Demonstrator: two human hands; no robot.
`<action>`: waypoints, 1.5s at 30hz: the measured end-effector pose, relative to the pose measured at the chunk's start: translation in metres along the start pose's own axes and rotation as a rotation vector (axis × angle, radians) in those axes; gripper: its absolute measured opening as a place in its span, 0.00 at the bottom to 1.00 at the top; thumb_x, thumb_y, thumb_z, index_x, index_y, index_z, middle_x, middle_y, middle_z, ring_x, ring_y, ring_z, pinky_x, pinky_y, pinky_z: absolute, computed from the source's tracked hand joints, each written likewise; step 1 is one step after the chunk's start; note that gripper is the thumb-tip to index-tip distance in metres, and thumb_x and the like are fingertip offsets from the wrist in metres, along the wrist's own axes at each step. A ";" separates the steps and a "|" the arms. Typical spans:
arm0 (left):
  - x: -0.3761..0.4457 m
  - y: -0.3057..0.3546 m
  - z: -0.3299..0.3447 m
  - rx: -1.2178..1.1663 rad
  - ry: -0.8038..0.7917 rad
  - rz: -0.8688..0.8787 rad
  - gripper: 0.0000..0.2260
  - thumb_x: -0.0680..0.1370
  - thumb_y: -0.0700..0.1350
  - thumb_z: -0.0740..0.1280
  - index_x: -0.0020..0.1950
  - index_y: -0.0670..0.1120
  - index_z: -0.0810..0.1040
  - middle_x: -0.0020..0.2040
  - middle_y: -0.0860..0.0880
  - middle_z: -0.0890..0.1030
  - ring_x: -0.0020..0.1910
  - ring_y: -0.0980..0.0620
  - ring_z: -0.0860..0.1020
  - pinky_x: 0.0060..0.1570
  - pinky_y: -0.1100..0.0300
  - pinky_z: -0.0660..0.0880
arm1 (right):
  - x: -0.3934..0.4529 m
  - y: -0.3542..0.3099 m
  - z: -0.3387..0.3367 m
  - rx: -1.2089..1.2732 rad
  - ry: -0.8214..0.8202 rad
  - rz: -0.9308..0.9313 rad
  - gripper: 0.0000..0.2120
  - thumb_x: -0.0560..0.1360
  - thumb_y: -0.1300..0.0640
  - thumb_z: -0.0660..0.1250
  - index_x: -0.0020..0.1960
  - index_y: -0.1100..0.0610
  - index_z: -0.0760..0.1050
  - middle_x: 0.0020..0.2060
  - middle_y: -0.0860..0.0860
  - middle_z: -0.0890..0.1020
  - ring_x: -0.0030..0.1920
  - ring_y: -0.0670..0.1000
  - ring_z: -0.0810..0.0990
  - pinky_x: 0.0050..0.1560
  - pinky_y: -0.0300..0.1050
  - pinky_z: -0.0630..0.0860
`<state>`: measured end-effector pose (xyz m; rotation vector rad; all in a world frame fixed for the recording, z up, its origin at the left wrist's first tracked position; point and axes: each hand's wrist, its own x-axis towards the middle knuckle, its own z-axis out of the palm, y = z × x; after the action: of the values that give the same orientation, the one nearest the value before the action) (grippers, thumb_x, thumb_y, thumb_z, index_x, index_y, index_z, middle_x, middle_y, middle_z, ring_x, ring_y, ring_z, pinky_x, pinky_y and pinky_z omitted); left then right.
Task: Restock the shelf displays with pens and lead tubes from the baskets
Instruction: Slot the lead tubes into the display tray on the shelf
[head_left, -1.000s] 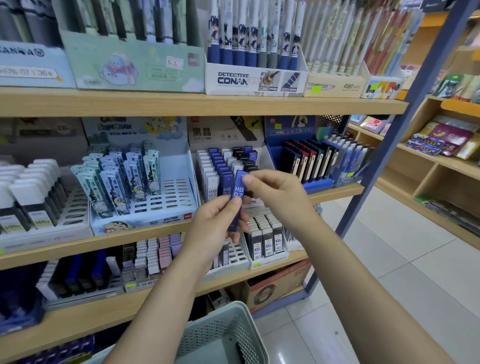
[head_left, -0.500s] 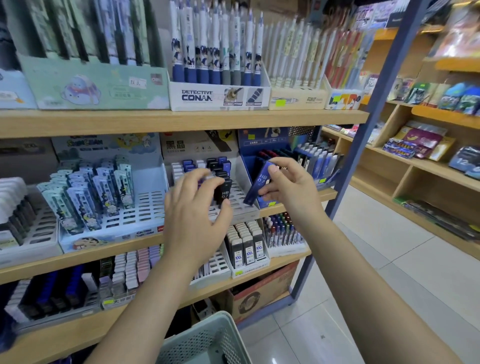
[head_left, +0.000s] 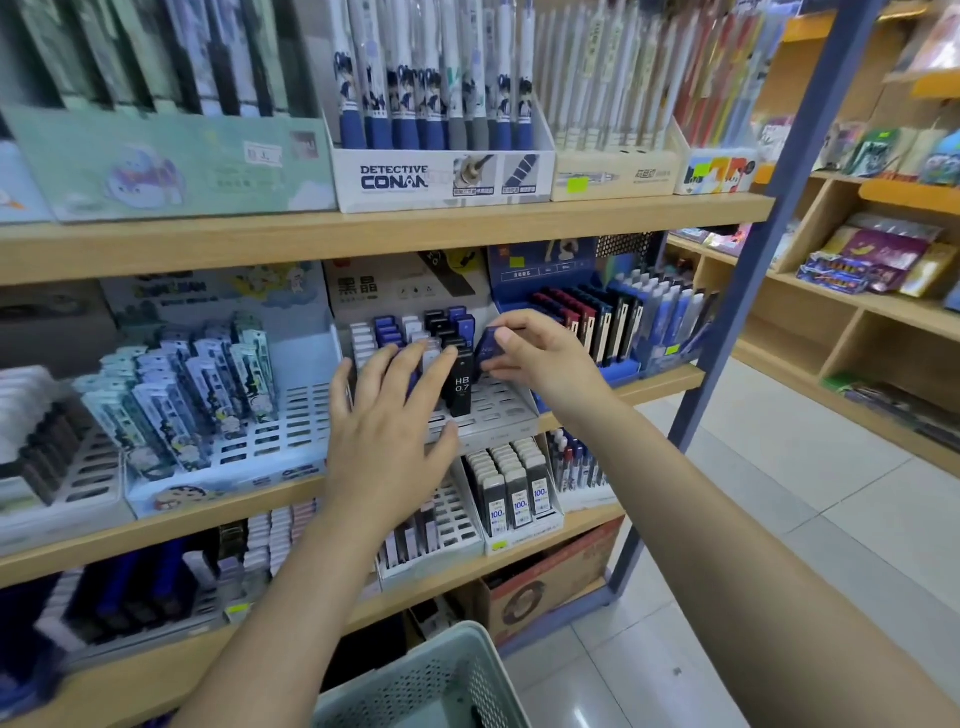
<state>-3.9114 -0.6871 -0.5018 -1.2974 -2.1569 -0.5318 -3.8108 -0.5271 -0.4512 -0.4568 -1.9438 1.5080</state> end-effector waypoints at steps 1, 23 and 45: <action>0.000 -0.001 0.001 -0.002 0.011 0.000 0.28 0.78 0.54 0.65 0.78 0.53 0.64 0.74 0.48 0.70 0.74 0.43 0.64 0.73 0.39 0.51 | 0.003 0.001 0.001 -0.008 -0.014 0.002 0.06 0.83 0.61 0.61 0.54 0.56 0.77 0.45 0.49 0.80 0.47 0.53 0.84 0.52 0.47 0.82; 0.000 -0.004 0.009 -0.041 0.095 0.010 0.31 0.75 0.52 0.71 0.77 0.53 0.67 0.73 0.48 0.71 0.72 0.45 0.63 0.70 0.41 0.56 | 0.029 0.014 0.018 -0.076 0.140 -0.012 0.11 0.81 0.64 0.64 0.57 0.55 0.83 0.44 0.50 0.84 0.36 0.43 0.82 0.40 0.40 0.81; -0.012 -0.008 0.007 0.000 0.069 0.051 0.32 0.77 0.60 0.64 0.79 0.52 0.62 0.81 0.46 0.56 0.80 0.43 0.53 0.74 0.35 0.44 | -0.088 0.074 0.014 -0.511 0.400 -0.267 0.12 0.78 0.54 0.71 0.61 0.54 0.80 0.55 0.48 0.79 0.56 0.49 0.75 0.56 0.35 0.70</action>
<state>-3.9157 -0.6940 -0.5151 -1.3108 -2.0623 -0.5476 -3.7626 -0.5702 -0.5467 -0.6298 -1.9514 0.6803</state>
